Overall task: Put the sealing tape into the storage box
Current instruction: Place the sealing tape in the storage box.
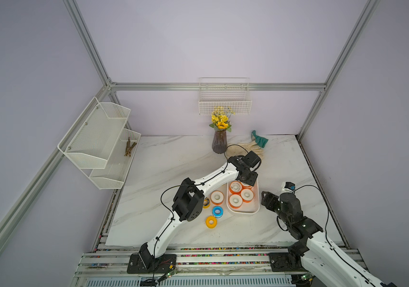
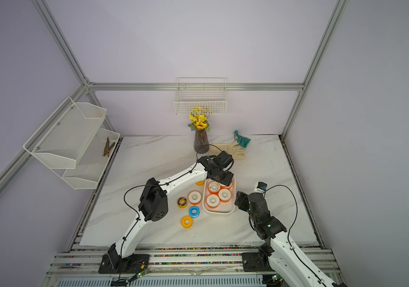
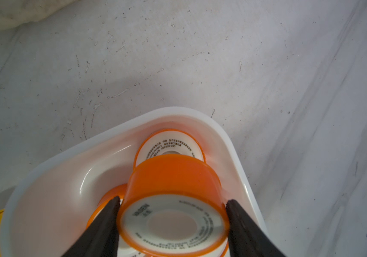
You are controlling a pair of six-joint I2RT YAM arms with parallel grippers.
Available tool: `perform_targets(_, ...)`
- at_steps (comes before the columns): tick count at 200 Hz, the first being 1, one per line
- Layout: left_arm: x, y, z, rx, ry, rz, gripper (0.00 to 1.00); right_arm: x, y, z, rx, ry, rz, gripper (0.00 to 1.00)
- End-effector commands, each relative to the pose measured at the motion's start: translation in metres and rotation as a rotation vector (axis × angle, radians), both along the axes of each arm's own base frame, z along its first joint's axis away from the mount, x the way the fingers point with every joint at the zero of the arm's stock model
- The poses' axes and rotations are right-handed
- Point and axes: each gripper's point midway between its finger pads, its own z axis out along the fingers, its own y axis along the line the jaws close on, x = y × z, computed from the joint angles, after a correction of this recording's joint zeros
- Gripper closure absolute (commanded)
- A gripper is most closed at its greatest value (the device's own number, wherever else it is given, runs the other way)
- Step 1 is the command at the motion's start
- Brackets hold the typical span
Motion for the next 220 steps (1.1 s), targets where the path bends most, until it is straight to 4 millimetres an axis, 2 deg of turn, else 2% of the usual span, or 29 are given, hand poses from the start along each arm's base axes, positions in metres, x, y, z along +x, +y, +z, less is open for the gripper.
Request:
perform_targets(1, 0.007, -0.005, 0.017, -0.030, -0.034, -0.017, 0.37, 0.000, 0.000, -0.001, 0.006, -0.003, 0.004, 0.17)
perform_targets(72, 0.014, -0.006, 0.002, -0.028, -0.023, -0.006, 0.34, 0.000, 0.001, -0.002, 0.007, 0.000, 0.011, 0.17)
perform_targets(114, 0.018, -0.005, -0.001, -0.027, -0.025, -0.001, 0.18, 0.001, 0.002, -0.002, 0.007, 0.003, 0.015, 0.17)
perform_targets(125, 0.019, -0.005, 0.000, -0.032, -0.025, 0.001, 0.16, 0.001, 0.003, -0.003, 0.006, 0.005, 0.016, 0.17)
perform_targets(156, 0.017, -0.008, 0.008, -0.054, -0.026, -0.012, 0.13, 0.002, 0.003, -0.003, 0.006, 0.008, 0.016, 0.17)
perform_targets(195, 0.010, -0.005, 0.031, -0.085, -0.038, -0.022, 0.13, 0.001, 0.003, -0.004, 0.006, 0.009, 0.016, 0.17)
perform_targets(220, 0.004, 0.003, 0.048, -0.101, -0.067, -0.022, 0.21, 0.002, 0.003, -0.004, 0.005, 0.011, 0.018, 0.17)
